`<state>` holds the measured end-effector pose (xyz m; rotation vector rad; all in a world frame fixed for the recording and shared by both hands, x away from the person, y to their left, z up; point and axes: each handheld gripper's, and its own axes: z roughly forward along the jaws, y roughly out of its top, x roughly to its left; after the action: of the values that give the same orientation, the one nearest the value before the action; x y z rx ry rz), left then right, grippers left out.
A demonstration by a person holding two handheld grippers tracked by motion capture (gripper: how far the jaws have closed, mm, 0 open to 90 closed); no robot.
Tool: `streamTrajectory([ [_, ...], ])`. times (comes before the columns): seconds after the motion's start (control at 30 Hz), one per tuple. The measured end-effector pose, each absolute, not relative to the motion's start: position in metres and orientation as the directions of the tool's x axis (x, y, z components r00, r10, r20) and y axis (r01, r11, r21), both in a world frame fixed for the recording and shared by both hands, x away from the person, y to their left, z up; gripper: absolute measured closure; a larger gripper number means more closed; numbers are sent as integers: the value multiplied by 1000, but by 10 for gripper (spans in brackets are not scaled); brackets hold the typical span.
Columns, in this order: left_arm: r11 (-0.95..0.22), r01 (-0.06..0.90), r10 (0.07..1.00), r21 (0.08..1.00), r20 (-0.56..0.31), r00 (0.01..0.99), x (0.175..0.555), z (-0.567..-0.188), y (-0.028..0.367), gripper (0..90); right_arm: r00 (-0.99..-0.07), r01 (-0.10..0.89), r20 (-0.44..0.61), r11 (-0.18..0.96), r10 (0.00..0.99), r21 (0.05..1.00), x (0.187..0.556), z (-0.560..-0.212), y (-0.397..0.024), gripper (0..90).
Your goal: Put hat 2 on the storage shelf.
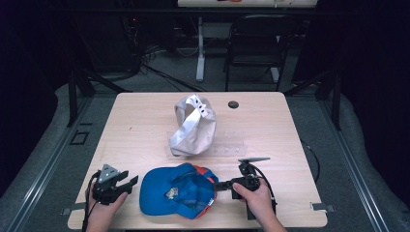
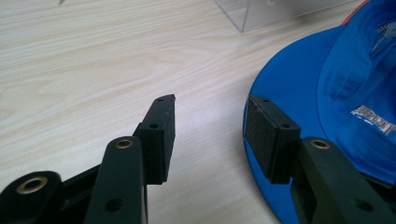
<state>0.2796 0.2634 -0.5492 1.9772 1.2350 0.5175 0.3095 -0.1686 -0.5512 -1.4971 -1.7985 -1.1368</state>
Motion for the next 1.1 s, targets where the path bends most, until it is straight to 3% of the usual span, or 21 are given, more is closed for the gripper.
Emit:
streamTrajectory([
  [0.33,-311,571,856,760,-37,516,296,-548,243,534,-176,959,841,-102,511,263,299,-536,-202,780],
  [0.6,-327,562,840,760,-38,541,306,-549,235,534,-145,974,866,-84,479,209,301,-516,-209,781],
  [0.8,-328,558,838,762,-38,544,308,-550,235,535,-95,985,921,-96,378,141,311,-496,-210,781],
  [1.1,-320,562,843,763,-40,536,308,-550,238,535,-97,985,934,-99,342,139,320,-456,-199,781],
])
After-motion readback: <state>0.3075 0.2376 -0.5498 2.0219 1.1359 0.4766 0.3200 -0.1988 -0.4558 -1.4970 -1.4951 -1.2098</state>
